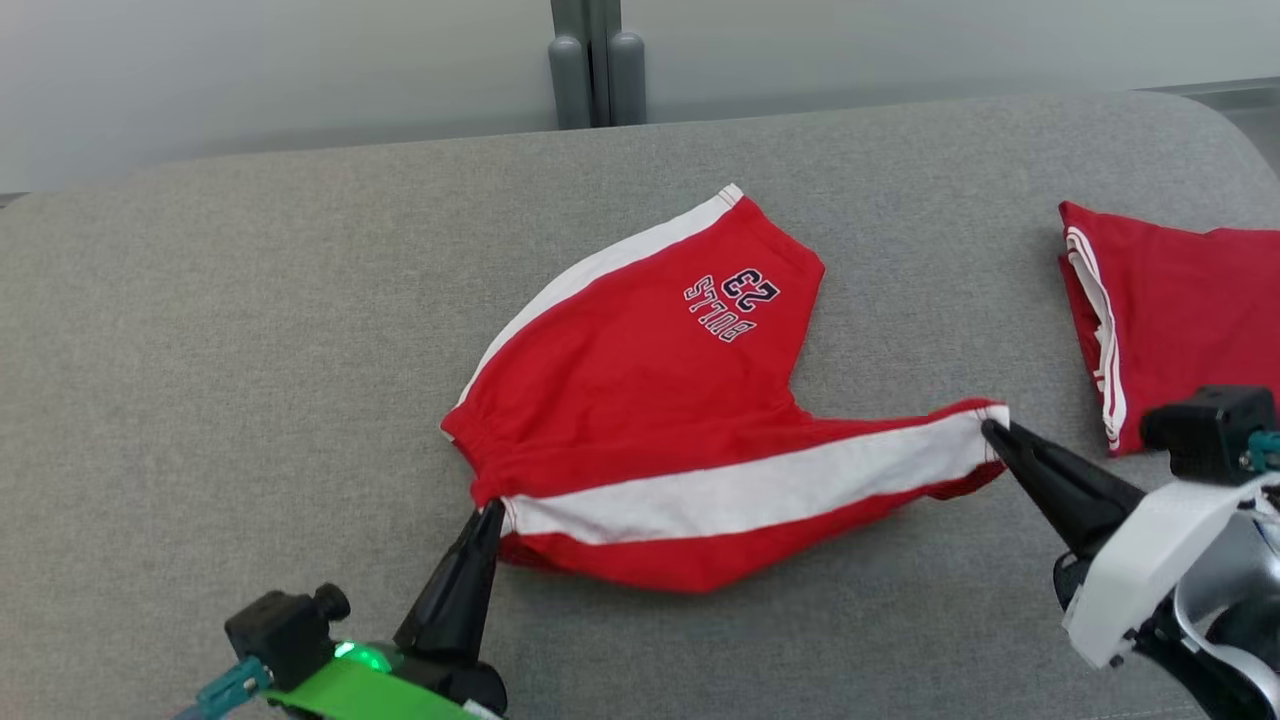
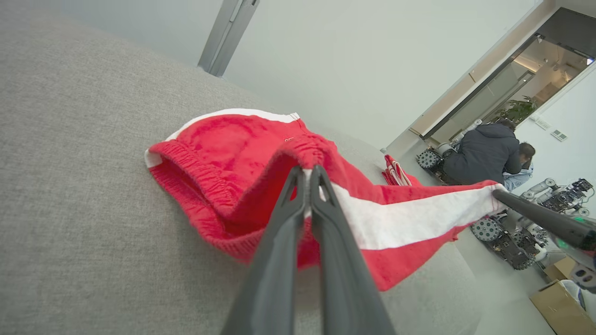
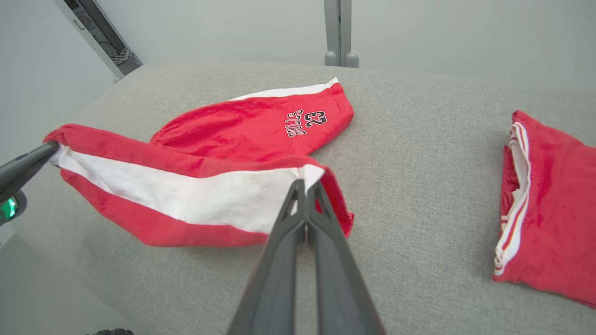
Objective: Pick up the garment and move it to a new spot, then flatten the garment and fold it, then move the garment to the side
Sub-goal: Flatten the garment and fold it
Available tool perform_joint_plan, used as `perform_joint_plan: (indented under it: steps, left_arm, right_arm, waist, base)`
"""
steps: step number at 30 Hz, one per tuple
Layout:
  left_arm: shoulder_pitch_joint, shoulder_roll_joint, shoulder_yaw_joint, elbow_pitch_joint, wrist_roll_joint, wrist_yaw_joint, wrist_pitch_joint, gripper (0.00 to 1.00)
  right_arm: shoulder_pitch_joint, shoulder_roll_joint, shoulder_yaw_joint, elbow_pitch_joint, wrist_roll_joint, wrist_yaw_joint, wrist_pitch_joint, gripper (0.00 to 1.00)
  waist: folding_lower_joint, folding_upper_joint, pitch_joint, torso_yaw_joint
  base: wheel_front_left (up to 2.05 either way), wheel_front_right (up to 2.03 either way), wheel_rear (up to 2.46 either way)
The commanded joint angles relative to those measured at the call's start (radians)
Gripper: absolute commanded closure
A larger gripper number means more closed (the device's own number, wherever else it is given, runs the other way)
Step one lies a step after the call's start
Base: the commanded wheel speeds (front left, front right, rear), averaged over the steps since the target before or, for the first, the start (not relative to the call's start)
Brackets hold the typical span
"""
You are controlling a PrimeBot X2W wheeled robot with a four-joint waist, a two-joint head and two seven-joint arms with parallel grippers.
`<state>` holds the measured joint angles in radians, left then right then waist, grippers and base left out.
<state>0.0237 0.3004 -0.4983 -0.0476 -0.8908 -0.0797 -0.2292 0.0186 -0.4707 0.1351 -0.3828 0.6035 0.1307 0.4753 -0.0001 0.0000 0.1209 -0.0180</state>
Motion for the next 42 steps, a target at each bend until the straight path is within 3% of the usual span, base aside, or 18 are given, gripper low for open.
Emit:
perform_joint_plan:
  steps: [1,12,21,27,40,42]
  left_arm:
    - [-0.051,-0.013,0.004,0.029,0.008,-0.009,-0.006,1.0]
    - [-0.283,-0.15,0.06,0.267,0.068,-0.018,-0.033,1.0]
    - [-0.399,-0.231,0.131,0.359,0.139,-0.012,-0.036,1.0]
    - [-0.447,-0.248,0.156,0.389,0.179,-0.016,-0.035,1.0]
    - [-0.505,-0.249,0.08,0.371,0.097,0.006,-0.036,1.0]
    - [-0.51,-0.249,0.072,0.373,0.092,0.01,-0.036,0.94]
  right_arm:
    - [-0.053,-0.021,0.019,0.036,-0.011,0.0,-0.024,1.0]
    - [-0.5,-0.088,0.244,0.394,0.002,0.0,-0.199,1.0]
    - [-0.821,-0.089,0.4,0.657,-0.004,0.0,-0.307,1.0]
    - [-0.965,-0.062,0.472,0.811,-0.007,-0.001,-0.355,1.0]
    - [-1.125,-0.028,0.603,1.024,0.043,0.0,-0.411,1.0]
    - [-1.139,-0.022,0.618,1.045,0.048,0.0,-0.421,1.0]
  waist:
    - [0.0001,0.0,0.015,0.011]
    - [0.0001,0.0,0.12,0.047]
    - [0.0001,0.0,0.231,0.114]
    - [0.0001,0.0,0.295,0.149]
    - [0.0001,0.0,0.352,0.183]
    - [0.0001,0.0,0.353,0.183]
  base:
    - [0.0,0.0,0.0]
    - [0.0,0.0,0.0]
    - [0.0,0.0,0.0]
    - [0.0,0.0,0.0]
    - [0.0,0.0,0.0]
    - [0.0,0.0,0.0]
